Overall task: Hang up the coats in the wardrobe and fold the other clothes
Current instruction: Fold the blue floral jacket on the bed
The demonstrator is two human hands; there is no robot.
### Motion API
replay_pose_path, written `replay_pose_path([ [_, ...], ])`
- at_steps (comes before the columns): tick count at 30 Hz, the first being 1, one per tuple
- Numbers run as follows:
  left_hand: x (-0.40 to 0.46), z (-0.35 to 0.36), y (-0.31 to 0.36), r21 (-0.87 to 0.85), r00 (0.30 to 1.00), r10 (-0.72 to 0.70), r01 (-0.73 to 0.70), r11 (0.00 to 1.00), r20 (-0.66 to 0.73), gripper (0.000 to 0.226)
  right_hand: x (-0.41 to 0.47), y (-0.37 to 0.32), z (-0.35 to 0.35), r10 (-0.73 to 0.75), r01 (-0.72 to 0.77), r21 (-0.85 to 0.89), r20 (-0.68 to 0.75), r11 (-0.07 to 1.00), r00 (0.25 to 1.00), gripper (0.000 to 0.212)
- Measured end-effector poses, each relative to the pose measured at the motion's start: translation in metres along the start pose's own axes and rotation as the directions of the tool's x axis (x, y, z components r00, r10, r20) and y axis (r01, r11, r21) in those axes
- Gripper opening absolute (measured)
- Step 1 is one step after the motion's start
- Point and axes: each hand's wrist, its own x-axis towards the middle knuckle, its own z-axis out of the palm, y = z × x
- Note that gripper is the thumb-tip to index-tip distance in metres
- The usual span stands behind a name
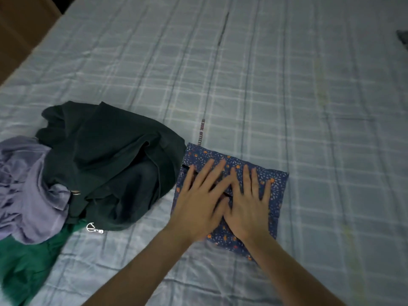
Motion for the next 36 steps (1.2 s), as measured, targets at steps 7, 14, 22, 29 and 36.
replay_pose_path([
  [7, -0.036, 0.05, -0.037, 0.028, 0.958, -0.128, 0.125, 0.992, 0.255, 0.057, -0.022, 0.038, 0.004, -0.087, 0.089, 0.027, -0.059, 0.996, 0.994, 0.061],
  [14, 0.025, 0.002, -0.027, 0.171, 0.983, -0.094, 0.067, 0.983, 0.156, 0.027, -0.017, 0.05, 0.002, -0.099, 0.099, 0.137, -0.002, 0.986, 0.995, 0.054],
  [22, 0.116, -0.007, -0.067, 0.082, 0.813, 0.009, -0.07, 0.994, 0.582, 0.064, 0.04, 0.056, -0.063, -0.146, 0.151, -0.013, 0.176, 0.988, 0.974, 0.06],
  [29, 0.141, -0.015, -0.06, 0.124, 0.579, -0.077, -0.042, 0.991, 0.811, 0.075, 0.09, 0.082, -0.077, -0.088, 0.077, 0.043, 0.578, 0.996, 0.812, 0.056],
  [36, 0.131, -0.031, -0.025, 0.16, 0.522, -0.08, -0.11, 0.981, 0.849, 0.067, 0.082, 0.091, -0.091, -0.216, 0.265, 0.003, 0.59, 0.964, 0.778, 0.052],
])
